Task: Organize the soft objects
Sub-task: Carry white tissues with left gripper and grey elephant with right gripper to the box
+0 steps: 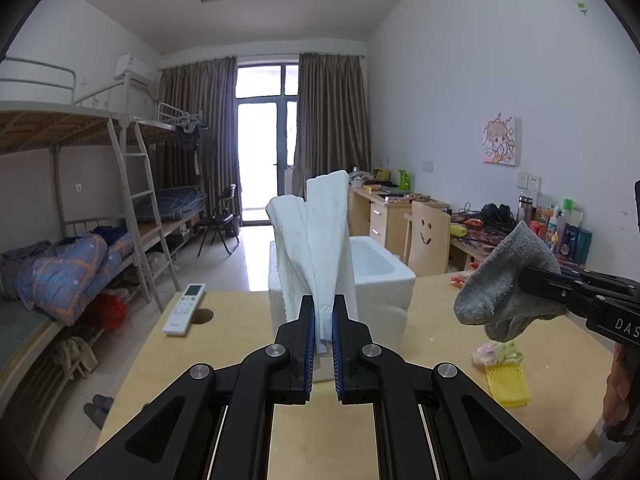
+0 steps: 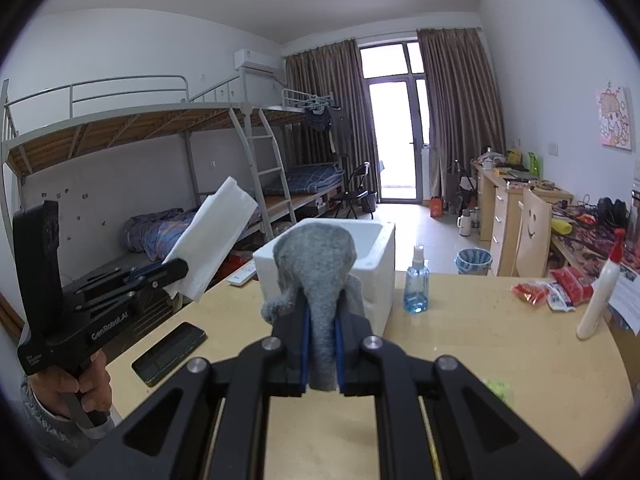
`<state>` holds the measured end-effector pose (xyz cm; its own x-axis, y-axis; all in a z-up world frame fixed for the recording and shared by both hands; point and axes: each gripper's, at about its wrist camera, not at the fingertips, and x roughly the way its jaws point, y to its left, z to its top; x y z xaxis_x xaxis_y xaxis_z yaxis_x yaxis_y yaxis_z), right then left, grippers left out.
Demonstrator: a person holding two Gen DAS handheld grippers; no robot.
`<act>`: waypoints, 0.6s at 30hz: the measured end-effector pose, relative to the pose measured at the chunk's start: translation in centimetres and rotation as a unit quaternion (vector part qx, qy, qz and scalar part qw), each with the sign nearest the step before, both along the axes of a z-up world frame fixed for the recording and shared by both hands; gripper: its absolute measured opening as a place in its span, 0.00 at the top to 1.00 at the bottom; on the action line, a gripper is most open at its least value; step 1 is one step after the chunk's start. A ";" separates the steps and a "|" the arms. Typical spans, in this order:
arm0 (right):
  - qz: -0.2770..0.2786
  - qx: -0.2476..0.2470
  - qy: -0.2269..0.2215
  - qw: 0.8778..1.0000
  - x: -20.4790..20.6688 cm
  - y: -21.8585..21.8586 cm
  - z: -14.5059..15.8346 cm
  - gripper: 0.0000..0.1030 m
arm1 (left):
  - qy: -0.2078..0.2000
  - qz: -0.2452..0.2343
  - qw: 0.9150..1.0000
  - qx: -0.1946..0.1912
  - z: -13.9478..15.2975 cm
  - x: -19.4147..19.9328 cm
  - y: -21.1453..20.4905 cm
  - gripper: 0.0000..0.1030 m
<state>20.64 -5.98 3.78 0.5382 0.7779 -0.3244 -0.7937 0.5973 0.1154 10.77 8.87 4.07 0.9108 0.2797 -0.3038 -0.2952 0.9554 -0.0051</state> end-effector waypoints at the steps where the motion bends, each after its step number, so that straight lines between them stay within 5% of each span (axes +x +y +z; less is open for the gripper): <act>1: 0.001 0.000 -0.001 1.000 0.2 0.1 0.2 0.87 | -0.001 0.001 1.000 0.001 0.3 0.4 0.2 0.92; 18: 0.005 -0.010 -0.010 1.000 4.1 3.7 2.6 0.87 | 0.002 -0.005 1.000 -0.004 3.2 5.5 2.8 0.92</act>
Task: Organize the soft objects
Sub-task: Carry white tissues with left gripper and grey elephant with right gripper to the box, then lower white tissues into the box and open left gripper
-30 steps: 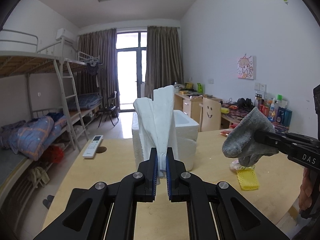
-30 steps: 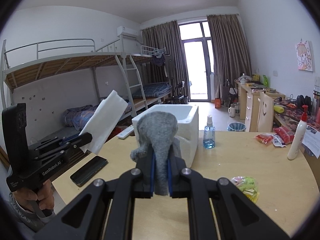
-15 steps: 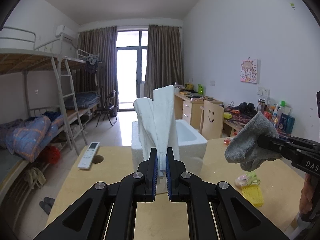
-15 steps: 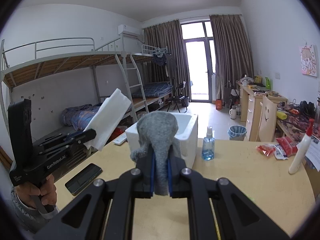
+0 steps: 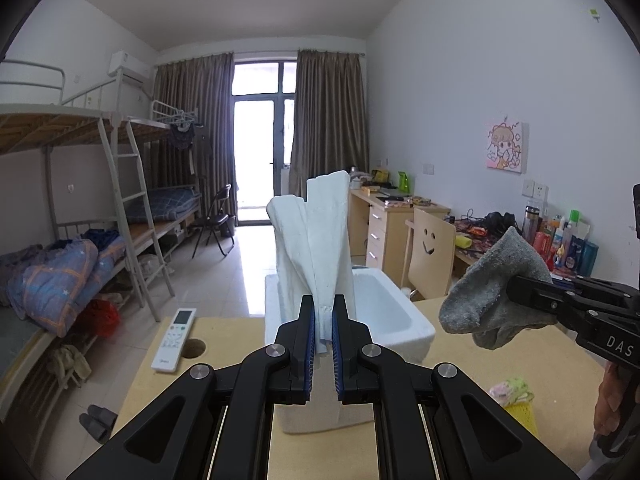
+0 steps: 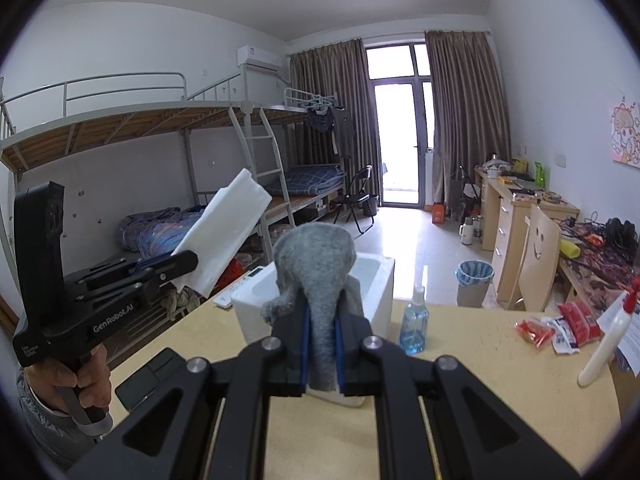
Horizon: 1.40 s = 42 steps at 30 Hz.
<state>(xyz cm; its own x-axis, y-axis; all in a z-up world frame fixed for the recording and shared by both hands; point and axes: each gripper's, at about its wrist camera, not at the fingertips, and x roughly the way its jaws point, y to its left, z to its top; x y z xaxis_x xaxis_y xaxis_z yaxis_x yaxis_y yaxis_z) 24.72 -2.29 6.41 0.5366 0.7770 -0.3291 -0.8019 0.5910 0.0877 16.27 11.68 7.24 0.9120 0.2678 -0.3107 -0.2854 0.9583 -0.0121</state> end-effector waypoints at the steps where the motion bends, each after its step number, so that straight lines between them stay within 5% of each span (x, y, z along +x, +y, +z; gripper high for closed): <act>1: 0.001 0.000 -0.001 1.000 0.3 0.2 0.2 0.87 | 0.001 -0.001 1.000 -0.001 0.1 0.3 0.2 0.92; 18: 0.019 -0.008 0.012 1.000 5.5 4.9 0.8 0.87 | 0.009 0.006 1.000 -0.005 1.6 5.6 2.8 0.92; 30: 0.019 -0.015 0.022 0.999 6.5 6.0 -0.3 0.87 | 0.033 0.027 0.999 0.004 -0.4 8.2 4.6 0.92; 42: -0.032 -0.013 0.030 0.999 6.9 2.9 1.0 0.87 | 0.064 -0.040 0.997 -0.017 -1.7 11.1 2.4 0.92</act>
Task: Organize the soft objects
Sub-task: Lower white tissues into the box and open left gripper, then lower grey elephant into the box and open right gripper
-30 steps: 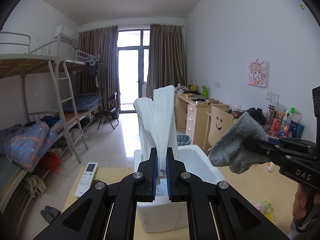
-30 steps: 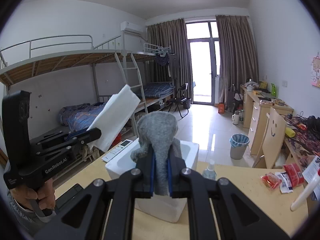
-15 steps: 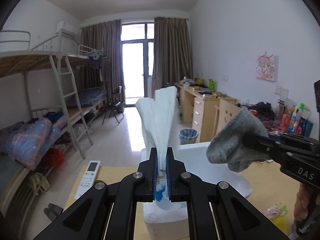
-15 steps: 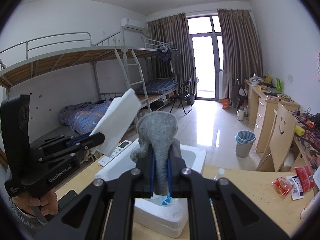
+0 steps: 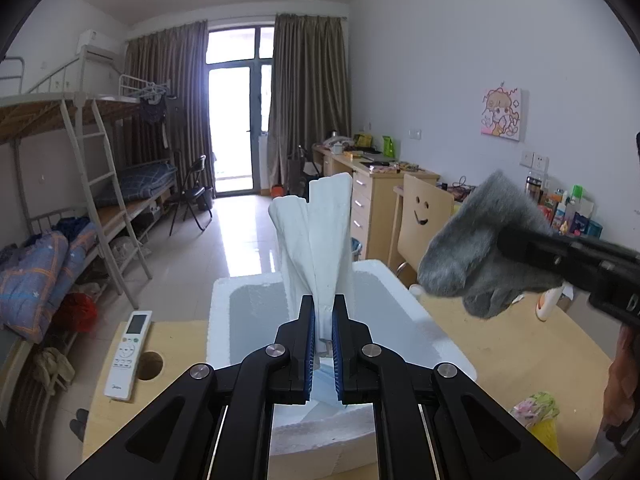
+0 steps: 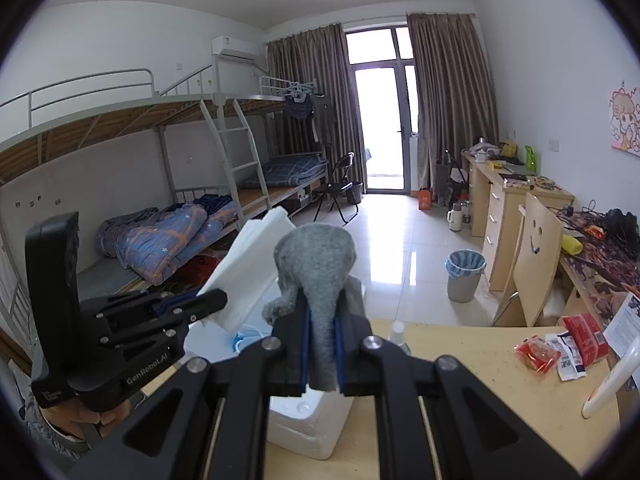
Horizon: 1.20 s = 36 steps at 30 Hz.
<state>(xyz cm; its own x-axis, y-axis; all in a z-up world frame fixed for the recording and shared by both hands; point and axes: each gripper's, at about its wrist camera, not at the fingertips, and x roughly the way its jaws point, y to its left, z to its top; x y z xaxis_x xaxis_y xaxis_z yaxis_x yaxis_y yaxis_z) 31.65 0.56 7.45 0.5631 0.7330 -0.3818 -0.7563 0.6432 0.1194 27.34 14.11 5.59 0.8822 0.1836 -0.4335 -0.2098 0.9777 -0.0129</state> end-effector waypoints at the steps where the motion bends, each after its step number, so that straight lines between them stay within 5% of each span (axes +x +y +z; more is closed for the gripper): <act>1: 0.000 0.002 0.000 1.000 0.0 0.1 0.1 0.87 | 0.001 -0.002 1.000 -0.002 -0.1 0.1 0.0 0.92; 7: 0.003 0.004 0.000 1.000 0.0 0.7 0.2 0.87 | 0.014 0.003 1.000 0.001 -0.5 0.5 0.3 0.89; 8: 0.003 0.004 0.001 1.000 0.0 0.7 0.1 0.87 | 0.014 0.007 1.000 0.003 -0.5 0.5 0.3 0.76; 11: -0.001 0.006 0.002 1.000 0.1 0.6 0.1 0.87 | 0.018 0.010 1.000 0.006 -0.6 0.8 0.1 0.15; 15: -0.002 0.008 0.000 1.000 0.2 0.4 0.1 0.87 | 0.006 0.021 1.000 0.019 -0.5 0.5 -0.1 0.03; 36: 0.028 0.001 0.002 1.000 -0.2 2.1 -0.6 0.87 | -0.038 0.121 0.991 0.029 1.2 -3.9 3.2 0.01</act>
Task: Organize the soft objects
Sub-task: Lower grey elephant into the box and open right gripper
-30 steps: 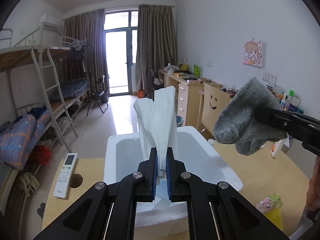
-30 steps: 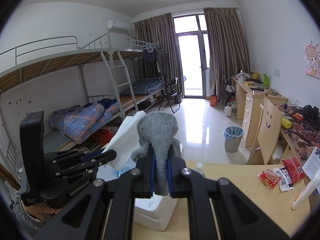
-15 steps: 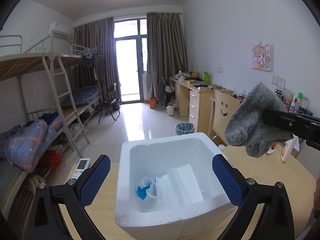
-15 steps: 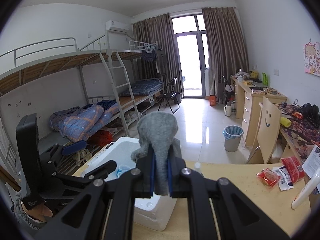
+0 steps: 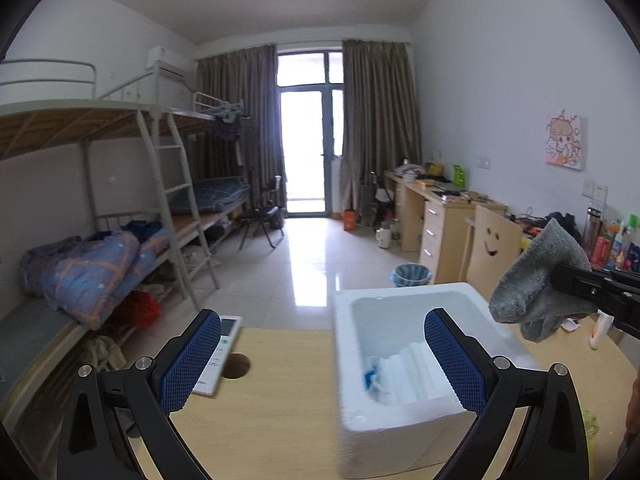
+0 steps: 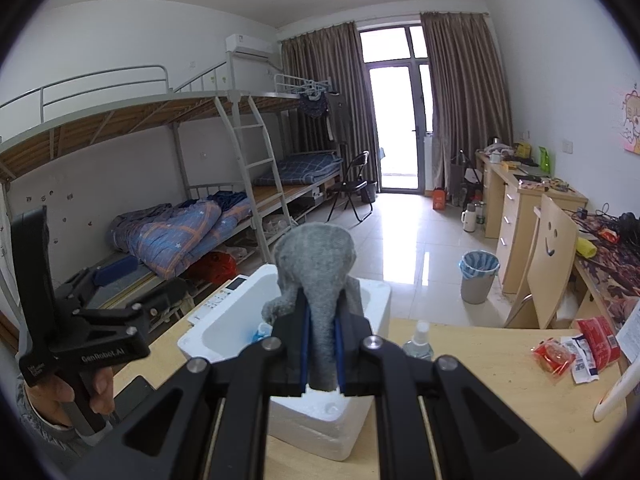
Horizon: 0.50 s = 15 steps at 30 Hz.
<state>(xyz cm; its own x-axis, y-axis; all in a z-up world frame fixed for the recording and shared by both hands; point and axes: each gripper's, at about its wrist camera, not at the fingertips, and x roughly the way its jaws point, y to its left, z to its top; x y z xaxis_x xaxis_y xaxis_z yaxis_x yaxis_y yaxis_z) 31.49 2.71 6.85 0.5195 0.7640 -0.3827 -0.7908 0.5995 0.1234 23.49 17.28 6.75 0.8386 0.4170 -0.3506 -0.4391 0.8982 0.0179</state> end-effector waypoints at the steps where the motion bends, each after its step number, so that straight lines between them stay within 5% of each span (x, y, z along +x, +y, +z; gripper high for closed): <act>1: 0.002 0.000 0.001 1.000 0.0 0.1 0.0 0.87 | -0.001 0.008 1.000 0.004 0.1 -0.3 0.2 0.01; 15: 0.027 -0.009 0.000 1.000 -0.5 3.5 -0.5 0.87 | -0.020 0.051 0.998 0.021 -0.7 -3.3 1.8 0.01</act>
<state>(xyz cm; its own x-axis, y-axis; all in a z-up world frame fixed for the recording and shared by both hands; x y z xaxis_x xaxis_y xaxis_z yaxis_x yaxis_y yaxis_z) 30.97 6.22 6.32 0.4777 0.7840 -0.3963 -0.8224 0.5578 0.1121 20.21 19.04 6.05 0.8042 0.5146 -0.2974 -0.5291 0.8478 0.0359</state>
